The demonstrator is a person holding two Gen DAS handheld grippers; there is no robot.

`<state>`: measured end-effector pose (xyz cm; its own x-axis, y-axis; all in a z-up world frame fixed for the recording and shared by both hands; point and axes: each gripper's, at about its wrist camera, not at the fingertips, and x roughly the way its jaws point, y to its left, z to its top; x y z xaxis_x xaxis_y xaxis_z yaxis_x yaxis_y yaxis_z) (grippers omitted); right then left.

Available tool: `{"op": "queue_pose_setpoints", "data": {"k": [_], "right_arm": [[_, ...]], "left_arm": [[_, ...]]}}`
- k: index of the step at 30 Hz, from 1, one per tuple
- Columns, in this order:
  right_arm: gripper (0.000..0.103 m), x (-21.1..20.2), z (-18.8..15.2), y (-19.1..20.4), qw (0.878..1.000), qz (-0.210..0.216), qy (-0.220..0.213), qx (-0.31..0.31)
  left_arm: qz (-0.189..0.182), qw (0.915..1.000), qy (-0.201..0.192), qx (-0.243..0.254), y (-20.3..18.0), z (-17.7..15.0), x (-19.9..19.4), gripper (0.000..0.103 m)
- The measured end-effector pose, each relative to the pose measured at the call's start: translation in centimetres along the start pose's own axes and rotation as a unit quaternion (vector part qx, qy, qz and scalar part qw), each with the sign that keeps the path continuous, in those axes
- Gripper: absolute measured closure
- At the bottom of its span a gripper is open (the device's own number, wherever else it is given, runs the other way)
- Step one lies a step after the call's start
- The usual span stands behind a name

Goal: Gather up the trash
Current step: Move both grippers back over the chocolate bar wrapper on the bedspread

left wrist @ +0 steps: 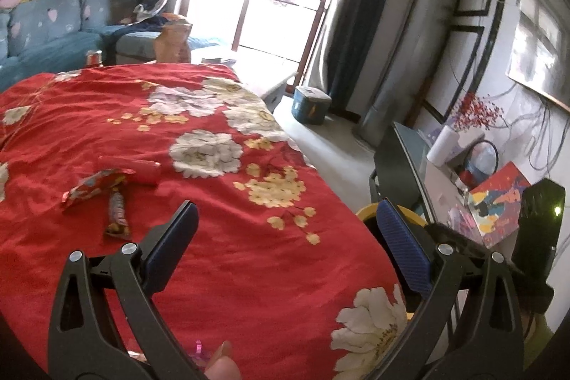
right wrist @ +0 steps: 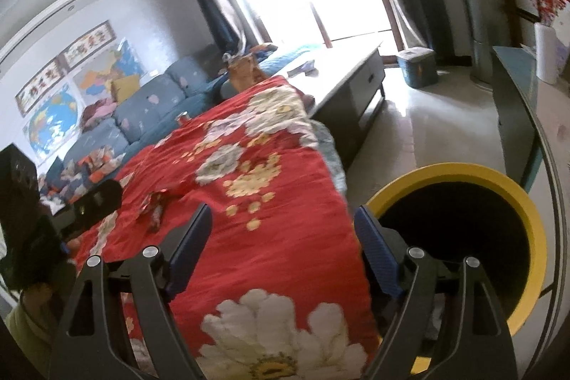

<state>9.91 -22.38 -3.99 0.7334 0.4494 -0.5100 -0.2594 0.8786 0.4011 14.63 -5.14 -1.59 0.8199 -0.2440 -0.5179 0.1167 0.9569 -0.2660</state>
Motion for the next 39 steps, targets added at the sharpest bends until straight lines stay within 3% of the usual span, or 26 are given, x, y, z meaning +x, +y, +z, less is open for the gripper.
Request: {"op": "queue_pose_setpoints", "data": {"k": [24,39], "right_arm": [[0.024,3.7,-3.3,9.8,0.989,0.083,0.074,-0.098],[0.024,6.4,-6.3,15.2,0.973,0.126,0.13,-0.141]], "left_arm": [[0.065,0.9942,-0.037,-0.077,9.3,0.8,-3.3,0.011],[0.125,0.9851,-0.019,-0.116,15.7,-0.3,-3.0,0.011]]}}
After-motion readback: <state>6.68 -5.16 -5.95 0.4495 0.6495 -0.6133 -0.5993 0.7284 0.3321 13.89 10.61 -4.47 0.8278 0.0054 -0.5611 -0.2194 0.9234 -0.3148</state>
